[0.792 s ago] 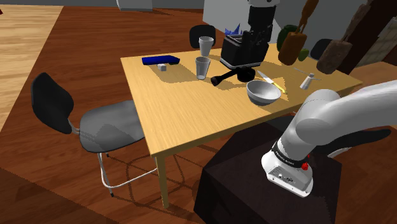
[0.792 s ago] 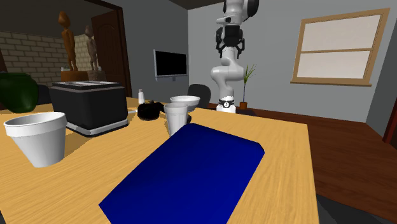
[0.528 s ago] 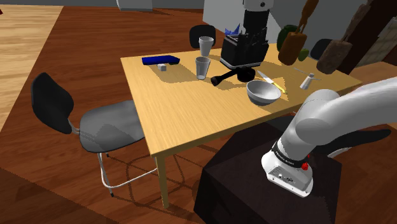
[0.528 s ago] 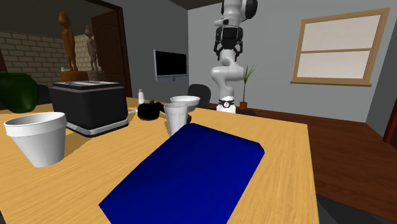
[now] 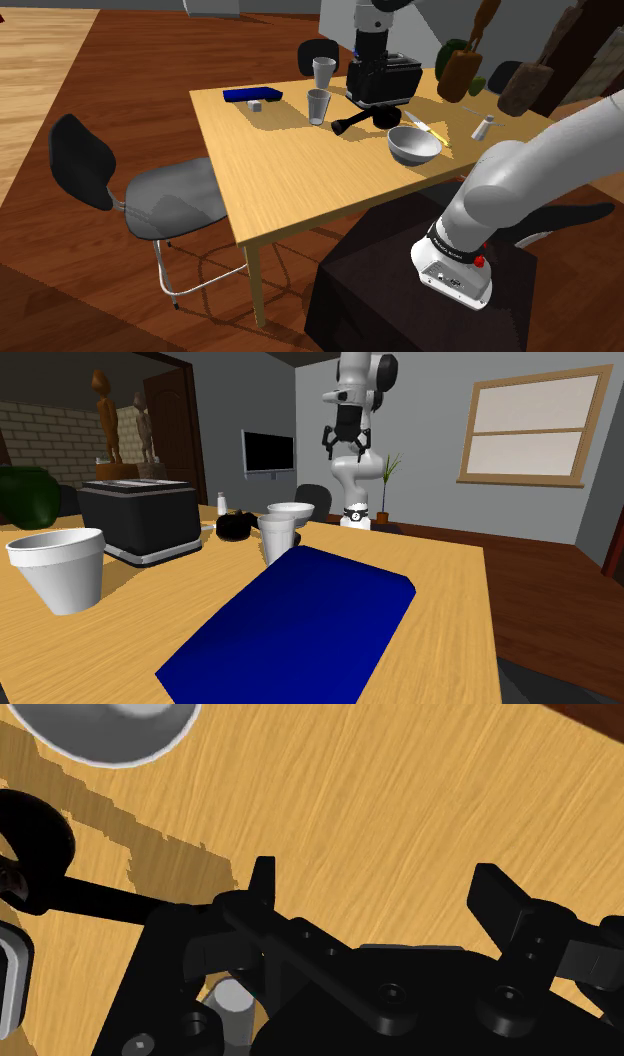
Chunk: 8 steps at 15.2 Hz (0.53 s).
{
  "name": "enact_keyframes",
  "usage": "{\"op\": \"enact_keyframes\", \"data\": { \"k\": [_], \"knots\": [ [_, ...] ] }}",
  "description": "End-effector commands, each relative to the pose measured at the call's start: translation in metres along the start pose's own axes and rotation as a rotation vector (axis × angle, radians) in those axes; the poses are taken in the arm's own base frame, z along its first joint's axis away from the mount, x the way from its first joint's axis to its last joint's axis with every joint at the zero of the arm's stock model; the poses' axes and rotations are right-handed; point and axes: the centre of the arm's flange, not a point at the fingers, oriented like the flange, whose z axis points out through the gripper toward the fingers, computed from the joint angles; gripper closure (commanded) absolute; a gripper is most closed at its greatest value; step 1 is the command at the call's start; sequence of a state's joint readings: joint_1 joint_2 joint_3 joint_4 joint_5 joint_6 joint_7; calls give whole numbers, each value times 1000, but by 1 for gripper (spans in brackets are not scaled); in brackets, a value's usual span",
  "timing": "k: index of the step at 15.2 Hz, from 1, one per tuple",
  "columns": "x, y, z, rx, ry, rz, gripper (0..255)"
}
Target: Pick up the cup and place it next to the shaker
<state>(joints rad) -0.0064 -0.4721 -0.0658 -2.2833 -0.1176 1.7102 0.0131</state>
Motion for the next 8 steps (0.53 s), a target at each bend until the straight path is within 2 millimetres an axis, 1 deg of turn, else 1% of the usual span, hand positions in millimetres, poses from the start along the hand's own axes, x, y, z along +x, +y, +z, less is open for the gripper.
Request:
{"op": "enact_keyframes", "data": {
  "k": [1,8],
  "knots": [
    [22,9,10,-6,8,-13,0],
    [100,33,43,-23,30,-54,0]
  ]
}}
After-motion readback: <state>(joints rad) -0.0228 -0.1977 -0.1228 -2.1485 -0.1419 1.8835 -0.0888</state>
